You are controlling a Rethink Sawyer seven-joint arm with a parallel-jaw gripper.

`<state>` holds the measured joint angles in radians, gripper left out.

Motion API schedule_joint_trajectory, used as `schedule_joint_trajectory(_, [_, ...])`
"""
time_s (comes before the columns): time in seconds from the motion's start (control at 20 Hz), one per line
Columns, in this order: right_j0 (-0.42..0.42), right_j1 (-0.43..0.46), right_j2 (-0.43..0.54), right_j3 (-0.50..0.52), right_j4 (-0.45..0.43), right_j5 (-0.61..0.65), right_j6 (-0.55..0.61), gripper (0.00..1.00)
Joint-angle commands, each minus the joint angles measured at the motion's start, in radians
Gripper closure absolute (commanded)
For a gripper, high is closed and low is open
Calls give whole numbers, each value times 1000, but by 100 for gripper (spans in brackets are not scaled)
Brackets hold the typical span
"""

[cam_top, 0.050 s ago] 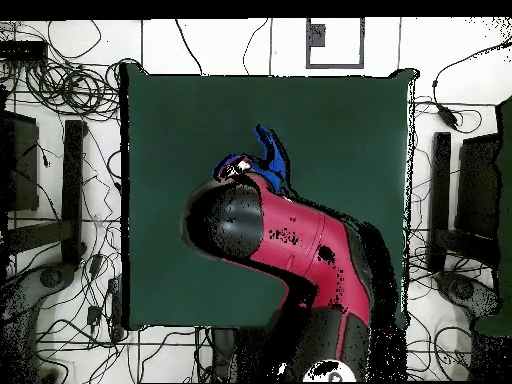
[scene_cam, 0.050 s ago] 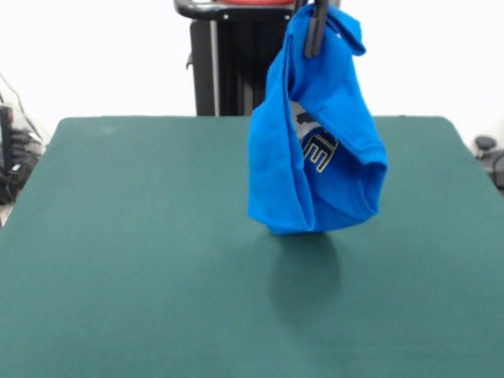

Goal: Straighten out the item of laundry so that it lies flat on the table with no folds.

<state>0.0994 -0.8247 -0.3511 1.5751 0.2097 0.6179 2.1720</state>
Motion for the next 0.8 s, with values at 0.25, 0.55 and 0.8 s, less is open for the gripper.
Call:
schedule_joint_trajectory(0.25, [-32, 112, 95, -99, -30, 73, 74, 100])
schedule_joint_trajectory(0.55, [-48, 158, 121, -94, -40, -9, 59, 100])
schedule_joint_trajectory(0.8, [-54, 166, 128, -75, -42, -70, 60, 100])
